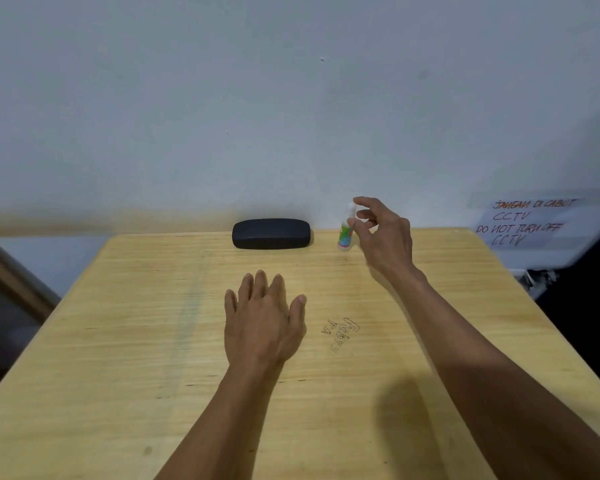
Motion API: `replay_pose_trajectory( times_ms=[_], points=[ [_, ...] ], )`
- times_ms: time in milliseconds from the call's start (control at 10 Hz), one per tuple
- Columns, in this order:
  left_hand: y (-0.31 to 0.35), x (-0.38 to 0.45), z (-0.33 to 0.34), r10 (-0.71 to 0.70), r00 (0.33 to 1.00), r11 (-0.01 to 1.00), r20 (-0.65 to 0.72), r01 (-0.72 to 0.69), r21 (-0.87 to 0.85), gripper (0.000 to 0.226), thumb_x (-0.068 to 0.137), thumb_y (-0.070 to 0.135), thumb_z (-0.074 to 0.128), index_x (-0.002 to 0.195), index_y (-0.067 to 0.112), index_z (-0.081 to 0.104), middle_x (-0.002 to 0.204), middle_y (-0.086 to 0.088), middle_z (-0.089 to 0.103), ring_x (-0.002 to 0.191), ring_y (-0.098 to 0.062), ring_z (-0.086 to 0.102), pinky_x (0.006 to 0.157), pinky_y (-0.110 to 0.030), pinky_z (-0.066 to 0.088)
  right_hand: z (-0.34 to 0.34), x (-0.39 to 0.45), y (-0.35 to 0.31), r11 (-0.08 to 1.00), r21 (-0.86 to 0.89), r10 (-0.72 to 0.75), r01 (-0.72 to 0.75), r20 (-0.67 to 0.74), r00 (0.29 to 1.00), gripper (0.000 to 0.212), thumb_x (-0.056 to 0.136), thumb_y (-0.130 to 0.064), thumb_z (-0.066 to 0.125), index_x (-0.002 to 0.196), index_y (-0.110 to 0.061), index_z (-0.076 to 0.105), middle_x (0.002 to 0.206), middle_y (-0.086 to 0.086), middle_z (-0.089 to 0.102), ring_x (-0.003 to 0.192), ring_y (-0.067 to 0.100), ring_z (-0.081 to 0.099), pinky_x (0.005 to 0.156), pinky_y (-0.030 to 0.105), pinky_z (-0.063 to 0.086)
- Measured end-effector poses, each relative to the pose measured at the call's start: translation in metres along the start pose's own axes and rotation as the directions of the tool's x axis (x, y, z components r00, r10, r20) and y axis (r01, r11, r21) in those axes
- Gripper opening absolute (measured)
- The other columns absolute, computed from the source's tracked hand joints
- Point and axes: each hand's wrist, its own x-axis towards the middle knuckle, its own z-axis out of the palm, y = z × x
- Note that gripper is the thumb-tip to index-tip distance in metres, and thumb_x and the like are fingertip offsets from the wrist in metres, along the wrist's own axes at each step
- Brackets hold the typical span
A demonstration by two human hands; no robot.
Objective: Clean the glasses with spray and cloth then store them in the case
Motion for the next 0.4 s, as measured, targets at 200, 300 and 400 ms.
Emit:
replay_pose_trajectory(
  times_ms=[200,300,400],
  points=[
    [0.000,-0.001,-0.002,0.004,1.000,1.000,-0.009,-0.004,-0.014,0.069,0.094,0.064,0.019,0.152,0.028,0.028,0.164,-0.004,0.021,0.153,-0.024,0.008,0.123,-0.051,0.008,-0.011,-0.014,-0.004,0.998,0.058,0.006,-0.004,-0.028,1.000,0.037,0.092,-0.031,0.071,0.128,-0.027,0.064,0.114,0.003,0.074,0.095,0.019,0.069,0.083,0.037,0.056],
    [0.002,-0.003,-0.004,-0.002,1.000,1.000,-0.001,0.002,-0.014,0.068,0.094,0.064,0.019,0.151,0.029,0.029,0.164,-0.003,0.022,0.153,-0.024,0.008,0.123,-0.051,0.008,-0.022,-0.030,-0.010,0.994,0.107,0.014,-0.009,-0.039,0.999,0.037,0.091,-0.032,0.072,0.127,-0.027,0.064,0.110,-0.003,0.073,0.091,0.016,0.068,0.084,0.041,0.057],
    [0.004,-0.005,-0.005,0.004,1.000,1.000,-0.018,-0.004,-0.012,0.066,0.095,0.063,0.022,0.149,0.028,0.033,0.162,-0.004,0.025,0.152,-0.024,0.011,0.123,-0.050,0.009,-0.034,-0.054,-0.014,0.980,0.197,0.020,-0.012,-0.040,0.999,0.038,0.089,-0.030,0.074,0.126,-0.029,0.064,0.103,-0.011,0.069,0.088,0.012,0.066,0.079,0.042,0.059]
  ],
)
